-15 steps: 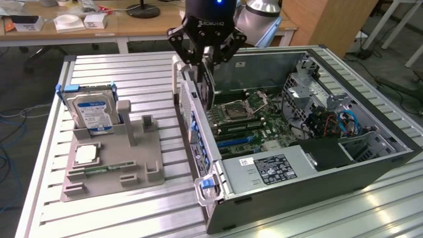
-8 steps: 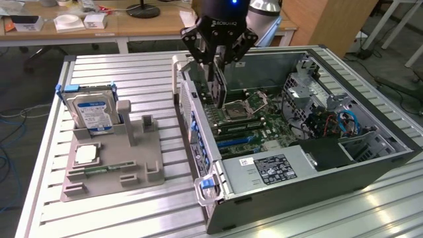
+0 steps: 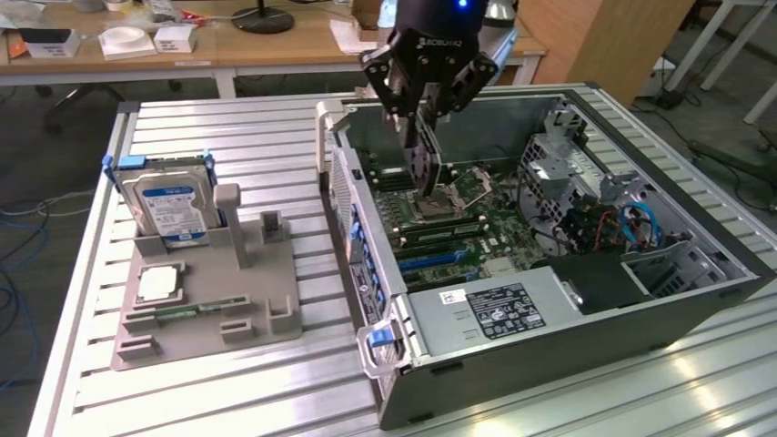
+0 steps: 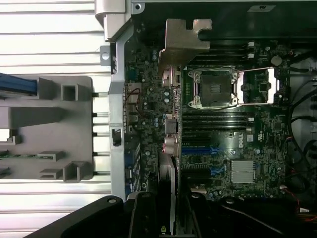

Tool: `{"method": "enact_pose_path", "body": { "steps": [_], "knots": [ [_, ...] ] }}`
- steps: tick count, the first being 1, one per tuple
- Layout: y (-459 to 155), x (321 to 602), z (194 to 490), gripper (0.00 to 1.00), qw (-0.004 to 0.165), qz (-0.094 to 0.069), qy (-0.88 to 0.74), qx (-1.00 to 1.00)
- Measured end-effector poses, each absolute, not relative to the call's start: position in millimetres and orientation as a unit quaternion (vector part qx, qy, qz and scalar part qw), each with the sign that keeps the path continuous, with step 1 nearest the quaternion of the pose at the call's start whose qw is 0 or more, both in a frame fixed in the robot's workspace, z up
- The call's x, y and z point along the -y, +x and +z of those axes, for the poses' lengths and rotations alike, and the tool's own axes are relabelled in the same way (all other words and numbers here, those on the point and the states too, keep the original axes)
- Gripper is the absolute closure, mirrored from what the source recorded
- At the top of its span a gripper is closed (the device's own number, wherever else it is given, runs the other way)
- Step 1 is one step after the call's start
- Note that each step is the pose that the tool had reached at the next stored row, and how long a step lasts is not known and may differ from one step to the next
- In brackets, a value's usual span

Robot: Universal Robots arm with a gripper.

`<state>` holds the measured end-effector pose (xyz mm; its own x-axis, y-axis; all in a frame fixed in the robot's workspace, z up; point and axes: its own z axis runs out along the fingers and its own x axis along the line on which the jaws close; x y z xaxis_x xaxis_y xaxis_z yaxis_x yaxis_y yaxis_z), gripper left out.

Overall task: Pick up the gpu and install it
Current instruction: 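Pick up the gpu and move the gpu toward the slot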

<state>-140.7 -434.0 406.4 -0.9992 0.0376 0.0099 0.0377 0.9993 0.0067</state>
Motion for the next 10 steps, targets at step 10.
{"method": "enact_pose_path", "body": {
  "steps": [10],
  "knots": [
    [-104, 434, 406, 0.73, 0.008, -0.003, -0.019, 1.0]
  ]
}}
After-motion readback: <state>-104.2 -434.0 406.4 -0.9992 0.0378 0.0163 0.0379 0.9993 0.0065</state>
